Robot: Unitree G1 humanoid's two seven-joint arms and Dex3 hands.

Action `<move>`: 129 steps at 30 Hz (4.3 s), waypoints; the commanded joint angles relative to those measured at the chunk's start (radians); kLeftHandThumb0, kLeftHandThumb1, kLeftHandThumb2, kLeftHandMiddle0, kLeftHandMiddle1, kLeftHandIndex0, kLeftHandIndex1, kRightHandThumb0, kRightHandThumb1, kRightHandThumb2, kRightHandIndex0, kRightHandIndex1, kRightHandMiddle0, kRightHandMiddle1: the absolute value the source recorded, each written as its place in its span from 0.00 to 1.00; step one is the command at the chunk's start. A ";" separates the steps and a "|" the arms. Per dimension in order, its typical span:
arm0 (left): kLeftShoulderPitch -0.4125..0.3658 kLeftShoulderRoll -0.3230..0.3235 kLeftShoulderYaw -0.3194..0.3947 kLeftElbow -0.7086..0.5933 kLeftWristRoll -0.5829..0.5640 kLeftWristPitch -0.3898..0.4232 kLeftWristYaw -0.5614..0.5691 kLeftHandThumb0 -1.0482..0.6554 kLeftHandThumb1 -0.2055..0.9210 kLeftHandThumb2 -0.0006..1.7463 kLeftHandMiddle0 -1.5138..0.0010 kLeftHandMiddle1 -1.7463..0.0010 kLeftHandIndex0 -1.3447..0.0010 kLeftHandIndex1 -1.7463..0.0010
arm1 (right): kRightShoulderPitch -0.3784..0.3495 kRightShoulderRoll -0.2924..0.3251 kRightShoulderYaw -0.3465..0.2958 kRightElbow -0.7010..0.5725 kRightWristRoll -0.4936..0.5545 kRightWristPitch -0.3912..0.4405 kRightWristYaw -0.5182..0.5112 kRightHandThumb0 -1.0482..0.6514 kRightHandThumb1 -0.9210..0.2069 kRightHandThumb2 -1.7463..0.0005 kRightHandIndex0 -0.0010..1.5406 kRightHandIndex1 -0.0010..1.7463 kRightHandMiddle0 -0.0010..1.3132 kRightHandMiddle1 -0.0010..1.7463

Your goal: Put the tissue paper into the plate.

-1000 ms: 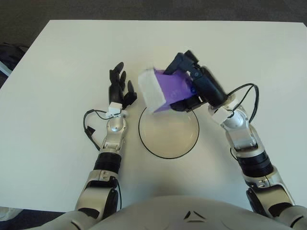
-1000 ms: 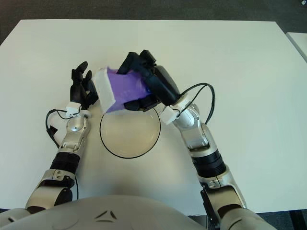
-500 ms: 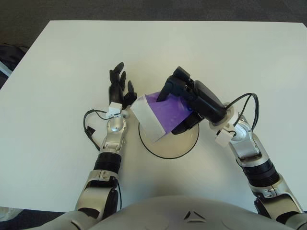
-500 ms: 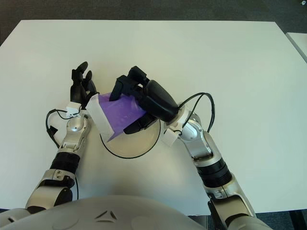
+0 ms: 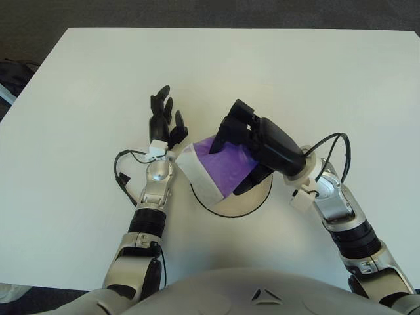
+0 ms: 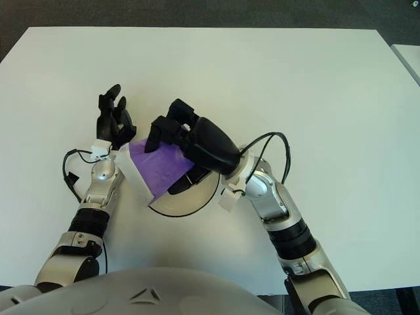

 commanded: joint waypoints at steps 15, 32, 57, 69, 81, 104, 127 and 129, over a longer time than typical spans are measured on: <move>0.116 -0.004 -0.009 0.053 0.016 0.055 -0.004 0.18 1.00 0.46 0.74 0.99 1.00 0.56 | -0.002 -0.001 0.003 0.010 0.020 -0.010 0.025 0.36 0.46 0.31 0.68 1.00 0.41 1.00; 0.096 0.037 -0.008 0.234 0.050 -0.189 0.030 0.19 1.00 0.48 0.77 1.00 1.00 0.57 | -0.085 -0.097 -0.047 0.053 -0.195 -0.111 0.003 0.02 0.01 0.52 0.02 0.09 0.01 0.07; 0.081 0.057 -0.010 0.252 0.029 -0.156 0.012 0.17 1.00 0.52 0.77 0.99 1.00 0.56 | -0.111 -0.145 -0.040 0.044 -0.211 -0.103 0.037 0.00 0.00 0.54 0.00 0.00 0.00 0.00; 0.060 0.051 0.000 0.268 0.014 -0.101 0.014 0.17 1.00 0.50 0.78 1.00 1.00 0.58 | -0.179 -0.125 -0.035 0.126 -0.055 -0.030 0.089 0.00 0.00 0.55 0.00 0.00 0.00 0.00; 0.105 0.024 -0.013 0.128 0.004 -0.033 0.004 0.19 1.00 0.48 0.77 0.99 1.00 0.57 | -0.270 -0.076 -0.093 0.286 0.225 0.127 0.182 0.00 0.00 0.53 0.00 0.00 0.00 0.00; 0.146 0.016 -0.002 0.064 -0.005 -0.010 -0.014 0.20 1.00 0.46 0.74 0.99 1.00 0.56 | -0.213 0.306 -0.321 0.828 0.253 -0.062 -0.447 0.13 0.00 0.46 0.08 0.02 0.00 0.20; 0.167 0.017 -0.002 0.031 -0.002 0.013 -0.024 0.20 1.00 0.47 0.74 0.99 1.00 0.57 | -0.059 0.428 -0.349 0.748 0.362 0.021 -0.407 0.27 0.00 0.46 0.17 0.02 0.00 0.35; 0.168 0.018 -0.003 0.029 -0.002 0.013 -0.025 0.20 1.00 0.47 0.74 0.99 1.00 0.57 | -0.050 0.430 -0.350 0.738 0.362 0.025 -0.402 0.27 0.00 0.46 0.17 0.02 0.00 0.35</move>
